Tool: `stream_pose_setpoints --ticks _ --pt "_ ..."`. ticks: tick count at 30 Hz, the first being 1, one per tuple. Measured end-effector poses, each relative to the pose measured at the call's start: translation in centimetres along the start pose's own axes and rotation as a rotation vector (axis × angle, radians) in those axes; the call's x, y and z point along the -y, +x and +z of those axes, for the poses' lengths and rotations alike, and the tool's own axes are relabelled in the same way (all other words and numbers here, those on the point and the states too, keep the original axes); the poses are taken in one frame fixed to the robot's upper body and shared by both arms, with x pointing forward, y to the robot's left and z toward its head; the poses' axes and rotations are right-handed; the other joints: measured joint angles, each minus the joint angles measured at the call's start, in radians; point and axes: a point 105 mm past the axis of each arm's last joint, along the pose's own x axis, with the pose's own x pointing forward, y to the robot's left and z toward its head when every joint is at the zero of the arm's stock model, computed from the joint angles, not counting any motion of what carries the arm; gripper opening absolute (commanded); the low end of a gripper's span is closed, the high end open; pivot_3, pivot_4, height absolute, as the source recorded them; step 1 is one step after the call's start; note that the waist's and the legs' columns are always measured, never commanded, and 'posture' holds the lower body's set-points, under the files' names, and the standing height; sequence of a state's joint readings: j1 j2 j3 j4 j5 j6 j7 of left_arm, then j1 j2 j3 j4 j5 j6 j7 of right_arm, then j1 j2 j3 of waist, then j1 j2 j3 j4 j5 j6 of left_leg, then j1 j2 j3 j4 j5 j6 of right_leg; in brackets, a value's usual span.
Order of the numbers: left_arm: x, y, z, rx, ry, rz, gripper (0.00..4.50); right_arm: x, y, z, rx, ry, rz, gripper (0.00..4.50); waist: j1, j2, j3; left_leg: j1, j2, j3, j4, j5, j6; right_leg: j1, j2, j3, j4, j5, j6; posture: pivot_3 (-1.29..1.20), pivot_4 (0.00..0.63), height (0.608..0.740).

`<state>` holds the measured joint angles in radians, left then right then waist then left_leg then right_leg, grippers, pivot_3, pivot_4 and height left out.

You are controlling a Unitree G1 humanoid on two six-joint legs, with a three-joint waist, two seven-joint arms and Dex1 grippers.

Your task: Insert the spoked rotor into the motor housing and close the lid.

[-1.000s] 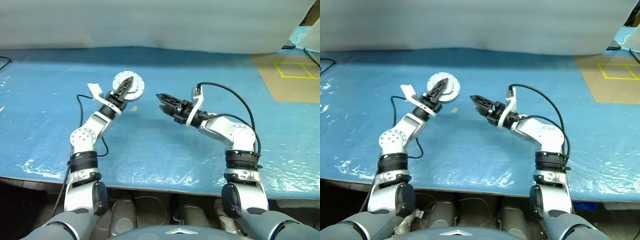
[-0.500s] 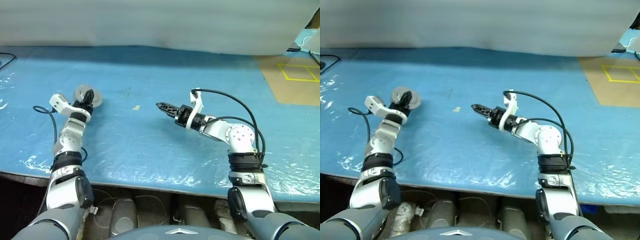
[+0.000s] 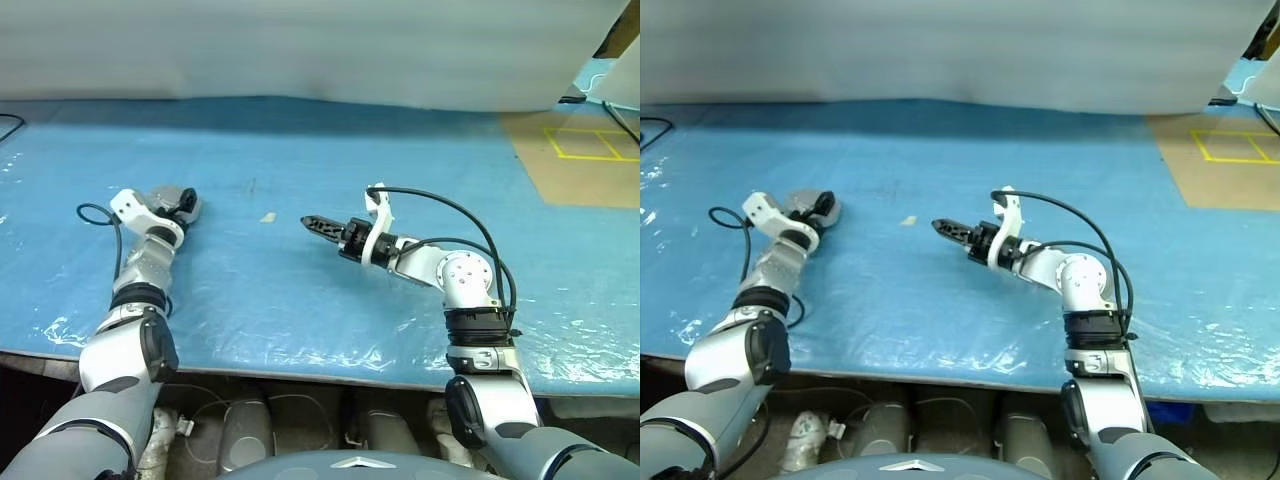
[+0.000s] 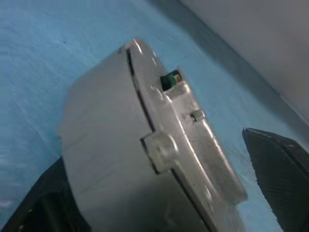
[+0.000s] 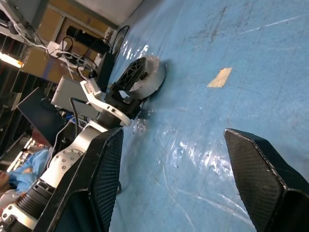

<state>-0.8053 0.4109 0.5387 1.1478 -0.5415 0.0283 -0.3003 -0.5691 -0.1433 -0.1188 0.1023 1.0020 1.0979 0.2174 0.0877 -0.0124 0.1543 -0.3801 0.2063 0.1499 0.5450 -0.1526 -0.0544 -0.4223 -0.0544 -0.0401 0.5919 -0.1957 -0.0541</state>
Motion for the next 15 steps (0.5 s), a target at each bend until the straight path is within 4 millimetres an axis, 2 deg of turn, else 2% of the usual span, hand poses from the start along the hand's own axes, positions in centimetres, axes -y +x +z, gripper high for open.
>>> stream_pose_setpoints --ticks 6,9,12,13,15 --pt "-6.0 -2.0 4.1 0.113 0.041 0.214 4.47 -0.2 0.2 -0.4 -0.02 -0.005 0.013 3.47 0.006 0.0 0.0 -0.001 0.0 0.0 -0.001 0.0 0.0 0.0 0.0 0.0 -0.001 -0.001 -0.001 0.0 0.15 0.74" --pt "-7.5 -2.8 5.0 0.134 0.064 0.249 4.47 -0.2 0.3 -0.7 -0.033 -0.011 0.016 3.47 0.016 0.0 0.0 -0.003 0.0 0.0 -0.002 0.0 0.0 0.0 -0.001 -0.001 -0.001 -0.001 -0.001 0.0 0.15 0.74" --pt "-6.5 -2.6 5.6 0.156 0.082 0.178 4.47 -0.4 0.5 -1.0 -0.044 -0.01 0.028 3.47 0.025 0.0 0.0 -0.003 0.001 0.0 -0.001 0.0 0.0 0.0 -0.003 -0.001 -0.001 -0.001 -0.001 0.0 0.15 0.74" --pt "-5.2 -2.3 6.1 0.174 0.082 0.101 4.47 -0.4 0.5 -0.9 -0.043 -0.017 0.027 3.47 0.026 -0.001 0.001 -0.003 0.001 0.0 -0.001 0.0 0.0 0.0 -0.004 -0.001 -0.001 -0.001 -0.001 0.0 0.15 0.74" --pt "-1.2 -2.0 6.8 0.194 0.074 -0.109 4.47 -0.3 0.3 -0.5 -0.027 -0.048 0.024 3.47 0.032 -0.001 0.001 -0.004 0.0 0.0 0.0 0.0 0.0 0.0 -0.005 -0.001 0.0 0.0 -0.002 0.0 0.15 0.74"
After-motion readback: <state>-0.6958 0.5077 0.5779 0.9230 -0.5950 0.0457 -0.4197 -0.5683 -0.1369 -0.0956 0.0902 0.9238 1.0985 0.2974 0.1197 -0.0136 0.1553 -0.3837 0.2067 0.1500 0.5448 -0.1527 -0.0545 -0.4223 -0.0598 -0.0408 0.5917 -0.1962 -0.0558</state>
